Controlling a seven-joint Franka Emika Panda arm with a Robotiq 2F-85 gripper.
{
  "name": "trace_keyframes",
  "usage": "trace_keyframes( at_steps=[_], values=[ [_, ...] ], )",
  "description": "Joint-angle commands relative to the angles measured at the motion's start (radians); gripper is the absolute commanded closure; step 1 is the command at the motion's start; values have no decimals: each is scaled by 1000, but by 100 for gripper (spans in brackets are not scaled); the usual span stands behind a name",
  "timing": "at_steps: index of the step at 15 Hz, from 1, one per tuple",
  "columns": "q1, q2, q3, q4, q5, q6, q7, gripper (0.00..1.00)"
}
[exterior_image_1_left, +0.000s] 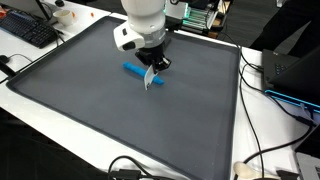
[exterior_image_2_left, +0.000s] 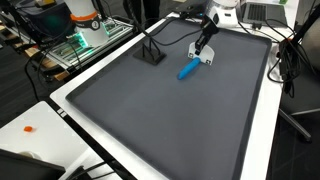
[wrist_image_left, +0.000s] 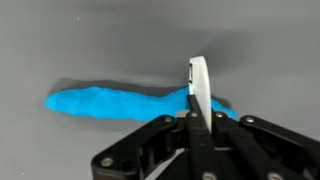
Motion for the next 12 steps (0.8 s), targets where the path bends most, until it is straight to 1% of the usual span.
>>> trace_keyframes(
  at_steps=[1,5,12],
  values=[
    [-7,-25,-6,-81,40,-19,14,99],
    [-10,-49,-1,-105,71,-18,11,99],
    [-5,-106,-5,-138,73,-18,14,99]
  ],
)
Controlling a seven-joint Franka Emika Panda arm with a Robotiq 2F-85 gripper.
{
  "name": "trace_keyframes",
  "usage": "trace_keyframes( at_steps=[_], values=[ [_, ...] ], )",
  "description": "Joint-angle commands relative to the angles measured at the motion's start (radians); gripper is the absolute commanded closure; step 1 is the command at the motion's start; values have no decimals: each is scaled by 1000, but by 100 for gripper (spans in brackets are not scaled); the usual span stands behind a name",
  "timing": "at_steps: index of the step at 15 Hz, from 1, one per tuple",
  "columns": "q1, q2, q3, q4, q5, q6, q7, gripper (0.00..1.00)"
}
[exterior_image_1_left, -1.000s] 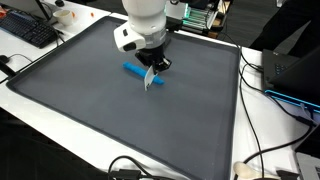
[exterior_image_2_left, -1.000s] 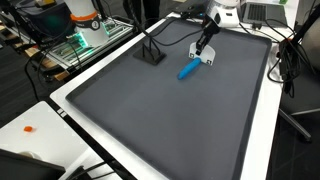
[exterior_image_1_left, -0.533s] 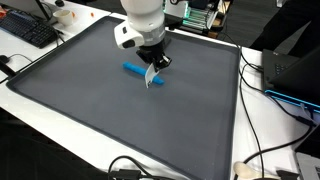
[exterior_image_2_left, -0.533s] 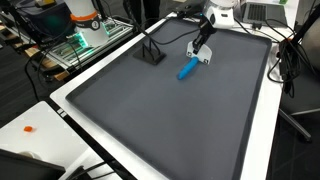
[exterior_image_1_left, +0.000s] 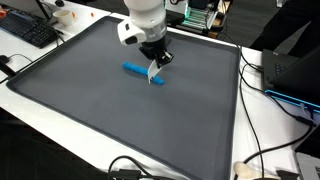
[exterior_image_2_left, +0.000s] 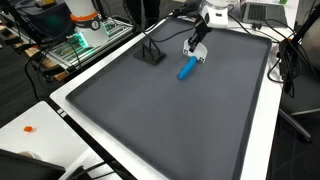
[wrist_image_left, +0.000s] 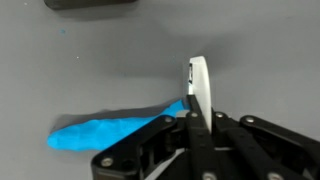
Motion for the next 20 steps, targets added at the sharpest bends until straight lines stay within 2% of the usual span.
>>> trace_keyframes(
  at_steps=[1,9,20],
  values=[
    [-1,-56,-4,-51,10,-15,7,99],
    [-11,-123,-10,-49,-5,-27,-5,99],
    [-36,-91,-31,-28,-15,-11,-28,99]
  ],
)
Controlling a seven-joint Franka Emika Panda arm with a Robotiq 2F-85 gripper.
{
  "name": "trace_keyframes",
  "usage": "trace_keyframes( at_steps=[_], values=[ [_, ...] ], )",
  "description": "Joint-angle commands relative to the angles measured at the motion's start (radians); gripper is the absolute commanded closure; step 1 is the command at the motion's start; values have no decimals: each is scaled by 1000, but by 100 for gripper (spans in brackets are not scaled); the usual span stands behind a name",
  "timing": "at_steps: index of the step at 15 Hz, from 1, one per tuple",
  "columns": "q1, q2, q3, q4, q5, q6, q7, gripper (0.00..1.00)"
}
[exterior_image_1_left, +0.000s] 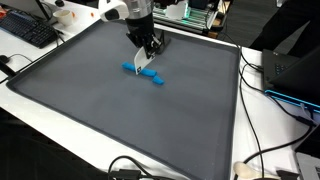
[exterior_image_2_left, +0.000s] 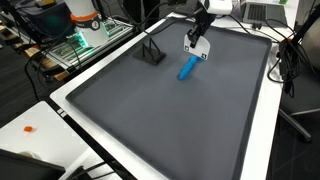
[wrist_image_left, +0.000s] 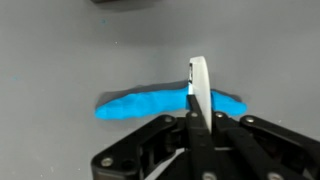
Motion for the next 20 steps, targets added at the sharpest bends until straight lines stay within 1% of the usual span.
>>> trace_keyframes(
  at_steps=[1,20],
  values=[
    [-7,12,-1,-6,-8,5,-12,99],
    [-2,86,4,18,-19,40,-80,99]
  ],
)
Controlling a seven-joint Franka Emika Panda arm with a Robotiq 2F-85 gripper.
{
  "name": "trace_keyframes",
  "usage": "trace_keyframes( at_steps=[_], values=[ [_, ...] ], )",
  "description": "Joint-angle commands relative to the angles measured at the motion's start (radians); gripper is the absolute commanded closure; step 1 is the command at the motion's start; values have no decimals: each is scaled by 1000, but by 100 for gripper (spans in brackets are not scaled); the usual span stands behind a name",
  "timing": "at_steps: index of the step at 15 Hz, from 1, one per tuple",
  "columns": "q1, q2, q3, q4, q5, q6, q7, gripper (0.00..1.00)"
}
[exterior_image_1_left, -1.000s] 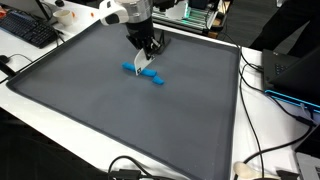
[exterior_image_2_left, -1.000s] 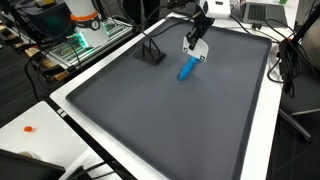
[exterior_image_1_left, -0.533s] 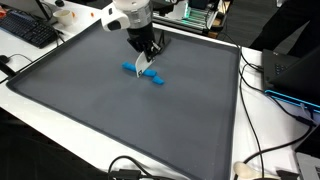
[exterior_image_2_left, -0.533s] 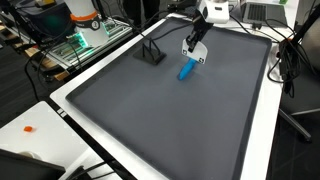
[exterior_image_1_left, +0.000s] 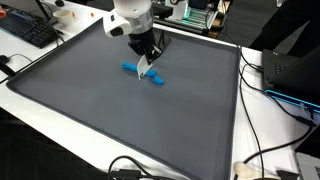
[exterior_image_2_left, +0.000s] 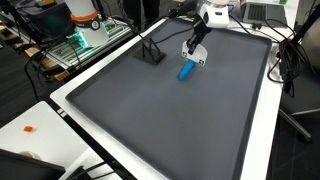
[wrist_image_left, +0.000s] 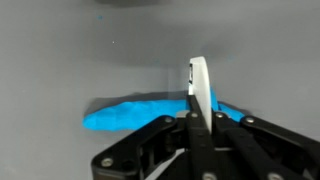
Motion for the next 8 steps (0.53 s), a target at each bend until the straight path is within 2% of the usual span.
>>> trace_keyframes(
  at_steps=[1,8],
  values=[
    [-1,23,2,6,-21,21,-21,99],
    [1,56,2,8,-33,44,-38,99]
  ],
)
